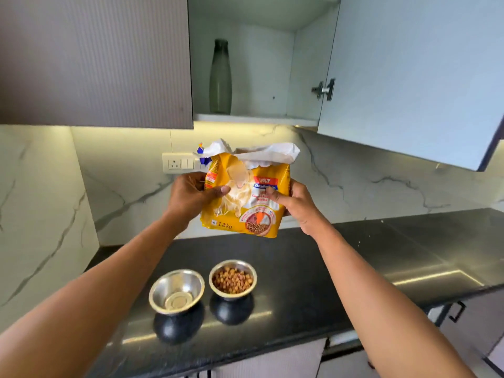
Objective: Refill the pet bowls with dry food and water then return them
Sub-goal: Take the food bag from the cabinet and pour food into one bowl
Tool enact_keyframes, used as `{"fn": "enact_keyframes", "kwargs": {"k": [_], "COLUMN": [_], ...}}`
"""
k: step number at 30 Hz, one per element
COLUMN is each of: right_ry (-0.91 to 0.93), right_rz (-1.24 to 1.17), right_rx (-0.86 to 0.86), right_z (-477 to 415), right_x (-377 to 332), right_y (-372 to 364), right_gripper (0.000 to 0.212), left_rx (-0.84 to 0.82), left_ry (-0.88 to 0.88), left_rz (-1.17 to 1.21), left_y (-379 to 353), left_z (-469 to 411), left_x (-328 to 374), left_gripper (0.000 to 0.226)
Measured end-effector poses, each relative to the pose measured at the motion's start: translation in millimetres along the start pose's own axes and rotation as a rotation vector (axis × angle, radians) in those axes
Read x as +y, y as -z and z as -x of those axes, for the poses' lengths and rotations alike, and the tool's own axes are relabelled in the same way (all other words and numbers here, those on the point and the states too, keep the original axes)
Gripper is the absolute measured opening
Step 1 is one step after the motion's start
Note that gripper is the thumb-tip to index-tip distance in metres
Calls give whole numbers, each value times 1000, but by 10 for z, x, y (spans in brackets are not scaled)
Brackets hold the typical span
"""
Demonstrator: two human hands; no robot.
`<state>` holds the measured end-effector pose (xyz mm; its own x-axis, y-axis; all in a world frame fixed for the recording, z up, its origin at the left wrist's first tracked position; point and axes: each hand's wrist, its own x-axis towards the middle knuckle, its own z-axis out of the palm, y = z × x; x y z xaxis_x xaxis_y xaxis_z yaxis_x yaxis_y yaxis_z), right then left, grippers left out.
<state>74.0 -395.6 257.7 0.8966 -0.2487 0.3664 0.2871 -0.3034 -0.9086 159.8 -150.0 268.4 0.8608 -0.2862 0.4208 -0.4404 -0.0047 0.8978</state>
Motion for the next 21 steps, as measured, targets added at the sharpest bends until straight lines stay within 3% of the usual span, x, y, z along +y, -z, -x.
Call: {"fn": "enact_keyframes", "kwargs": {"k": [5,12,21], "right_ry": [118,238,310], "right_rz": [56,182,283], "right_rx": [110,271,329], "right_z": [-442,-1246,-2447], "right_x": [-667,-1387,-1580], "right_y": [170,489,962], "right_gripper": [10,36,37], "left_rx": [82,130,168], "left_ry": [-93,-202,-253], "left_rz": [-28,-1,-39], "left_y": [14,-147,-622], "left_z": [-577,-1430,-2613], "left_x": [594,1259,1431], "left_gripper": [29,38,28]}}
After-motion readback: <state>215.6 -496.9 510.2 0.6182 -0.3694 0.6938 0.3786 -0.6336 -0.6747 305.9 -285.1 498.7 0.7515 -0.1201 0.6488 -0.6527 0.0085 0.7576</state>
